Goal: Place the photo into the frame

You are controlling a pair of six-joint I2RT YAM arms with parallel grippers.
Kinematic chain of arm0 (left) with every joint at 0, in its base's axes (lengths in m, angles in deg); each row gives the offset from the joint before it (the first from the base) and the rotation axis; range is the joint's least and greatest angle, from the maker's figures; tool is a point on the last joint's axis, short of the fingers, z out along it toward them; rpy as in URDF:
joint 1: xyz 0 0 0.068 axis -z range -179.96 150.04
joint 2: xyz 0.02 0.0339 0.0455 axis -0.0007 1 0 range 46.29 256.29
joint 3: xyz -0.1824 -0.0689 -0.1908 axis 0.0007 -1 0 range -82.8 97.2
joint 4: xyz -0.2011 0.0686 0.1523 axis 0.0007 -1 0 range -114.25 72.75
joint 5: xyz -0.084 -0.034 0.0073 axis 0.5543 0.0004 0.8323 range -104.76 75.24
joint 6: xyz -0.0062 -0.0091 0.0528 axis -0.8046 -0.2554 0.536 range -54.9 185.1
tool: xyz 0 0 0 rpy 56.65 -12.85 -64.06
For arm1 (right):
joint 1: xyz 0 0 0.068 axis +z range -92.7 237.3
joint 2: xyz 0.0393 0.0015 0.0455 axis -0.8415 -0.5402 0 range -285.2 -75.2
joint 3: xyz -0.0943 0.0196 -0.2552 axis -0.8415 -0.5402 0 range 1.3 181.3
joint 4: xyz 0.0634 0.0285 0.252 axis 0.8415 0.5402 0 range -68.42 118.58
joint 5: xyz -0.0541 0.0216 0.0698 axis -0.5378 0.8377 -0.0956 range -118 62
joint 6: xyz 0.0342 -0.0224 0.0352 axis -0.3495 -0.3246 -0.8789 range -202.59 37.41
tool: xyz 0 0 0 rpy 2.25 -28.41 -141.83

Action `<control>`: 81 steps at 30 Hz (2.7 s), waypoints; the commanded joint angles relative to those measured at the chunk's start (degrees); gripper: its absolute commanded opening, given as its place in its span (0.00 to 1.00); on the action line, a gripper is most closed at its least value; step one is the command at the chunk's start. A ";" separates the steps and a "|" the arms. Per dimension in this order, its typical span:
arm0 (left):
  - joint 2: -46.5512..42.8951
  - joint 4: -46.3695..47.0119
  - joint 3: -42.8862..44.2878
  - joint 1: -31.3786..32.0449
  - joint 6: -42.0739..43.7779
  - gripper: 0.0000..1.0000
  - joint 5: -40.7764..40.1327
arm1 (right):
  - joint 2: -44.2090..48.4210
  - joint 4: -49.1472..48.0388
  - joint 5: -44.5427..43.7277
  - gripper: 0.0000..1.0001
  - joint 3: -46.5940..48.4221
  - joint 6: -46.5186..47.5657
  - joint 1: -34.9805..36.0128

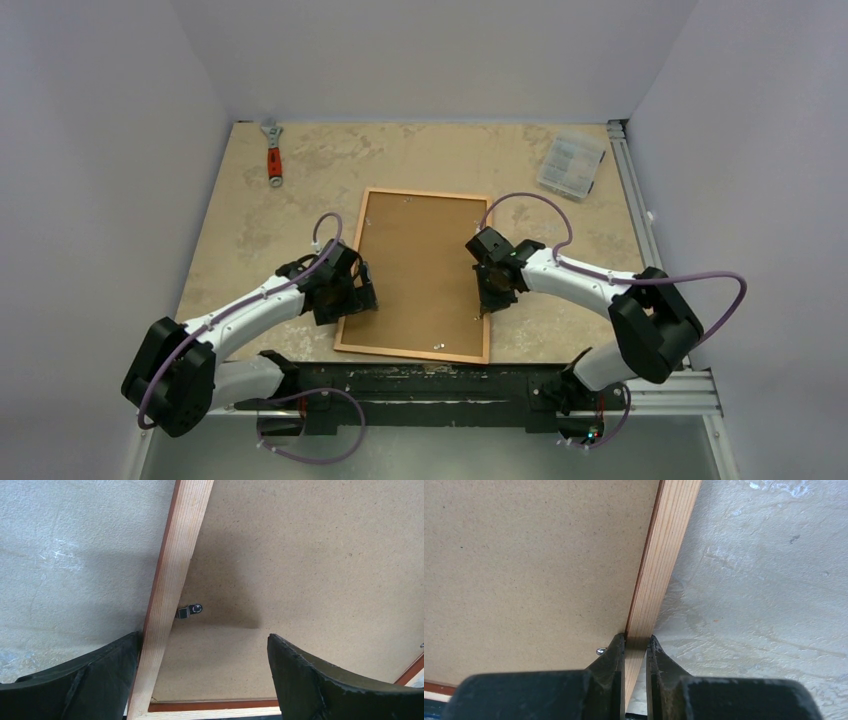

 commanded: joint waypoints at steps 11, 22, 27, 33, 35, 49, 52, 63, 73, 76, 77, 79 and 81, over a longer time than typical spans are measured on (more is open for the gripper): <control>5.11 8.82 0.94 3.60 0.60 0.88 7.64 | 2.60 -2.81 10.62 0.73 2.41 7.20 -12.81; 8.09 6.48 6.48 -2.43 3.16 0.97 4.28 | -5.14 -6.85 14.55 0.77 6.80 11.11 -24.39; 16.00 7.54 13.02 -3.55 6.10 0.95 5.46 | -8.64 -8.76 17.56 0.76 7.93 9.60 -24.32; 19.42 13.25 12.55 -1.70 4.37 0.89 9.23 | -6.63 -9.25 21.18 0.74 5.79 7.91 -23.16; 18.99 13.15 12.27 0.19 3.27 0.89 8.91 | -5.29 -8.63 21.44 0.73 4.83 7.15 -21.95; 14.70 8.54 11.13 7.45 -3.33 0.98 1.58 | 0.21 -5.08 14.84 0.79 2.24 5.33 -19.37; 16.06 7.87 14.13 3.50 -0.47 0.98 0.89 | -1.56 -4.51 13.54 0.80 5.32 5.82 -19.80; 30.61 0.23 33.58 -3.29 8.81 0.91 -2.33 | -6.41 -4.46 13.09 0.80 10.06 6.59 -20.19; 39.97 -5.26 43.63 -8.97 9.76 0.87 -4.05 | -7.10 -4.53 12.58 0.80 9.85 7.01 -20.45; 42.05 -5.97 45.56 -10.66 10.01 0.81 -2.66 | -7.37 -4.80 12.90 0.80 9.61 7.14 -20.45; 42.69 -6.07 45.85 -10.83 10.20 0.79 -2.50 | -7.44 -4.85 12.96 0.80 9.50 7.13 -20.51; 43.73 -6.38 46.65 -10.85 10.86 0.77 -2.15 | -7.55 -4.96 13.16 0.80 9.38 7.13 -20.45; 45.30 -6.95 47.41 -10.85 11.46 0.76 -2.03 | -7.55 -4.98 13.17 0.80 9.38 7.12 -20.49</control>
